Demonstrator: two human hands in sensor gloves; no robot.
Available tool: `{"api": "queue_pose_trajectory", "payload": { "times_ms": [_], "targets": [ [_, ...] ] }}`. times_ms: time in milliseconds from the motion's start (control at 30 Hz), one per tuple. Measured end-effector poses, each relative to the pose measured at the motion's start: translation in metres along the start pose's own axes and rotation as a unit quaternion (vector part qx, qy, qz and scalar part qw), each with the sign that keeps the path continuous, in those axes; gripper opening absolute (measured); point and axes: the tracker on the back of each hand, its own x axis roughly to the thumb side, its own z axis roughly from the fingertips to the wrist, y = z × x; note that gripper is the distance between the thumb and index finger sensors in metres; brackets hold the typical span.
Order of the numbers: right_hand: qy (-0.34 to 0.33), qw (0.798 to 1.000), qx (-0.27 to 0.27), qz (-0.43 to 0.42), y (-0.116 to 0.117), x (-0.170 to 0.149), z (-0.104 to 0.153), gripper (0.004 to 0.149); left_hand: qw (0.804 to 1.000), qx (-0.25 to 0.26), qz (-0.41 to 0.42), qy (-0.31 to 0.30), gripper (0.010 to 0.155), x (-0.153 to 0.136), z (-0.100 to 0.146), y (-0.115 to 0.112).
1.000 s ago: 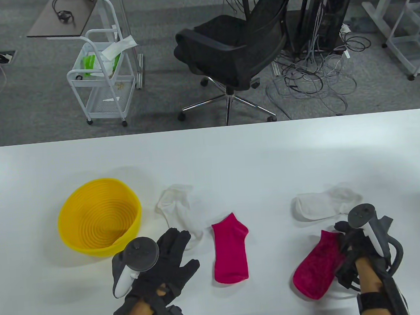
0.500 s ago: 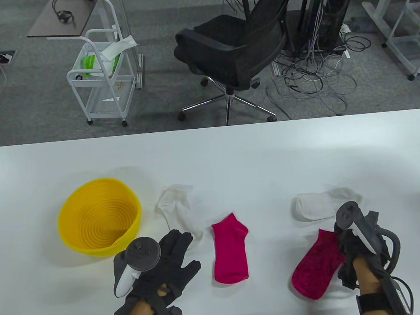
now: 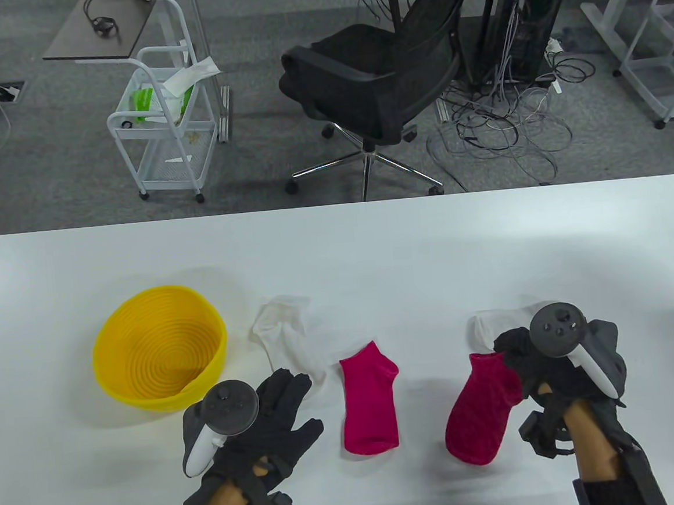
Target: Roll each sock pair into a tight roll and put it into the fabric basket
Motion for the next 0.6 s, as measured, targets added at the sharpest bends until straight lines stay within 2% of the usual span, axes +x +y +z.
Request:
{"api": "queue_pose_trajectory", "payload": {
  "times_ms": [367,600],
  "targets": [
    [-0.117,0.993,-0.002,-0.016,-0.03,0.067,0.036,0.039,1.0,0.001,0.002,-0.002,0.08,0.0,0.0,0.0],
    [-0.174,0.985,0.01,-0.012,-0.03,0.099,0.053,0.039,1.0,0.002,0.004,-0.002,0.079,0.0,0.001,0.002]
  ]
}}
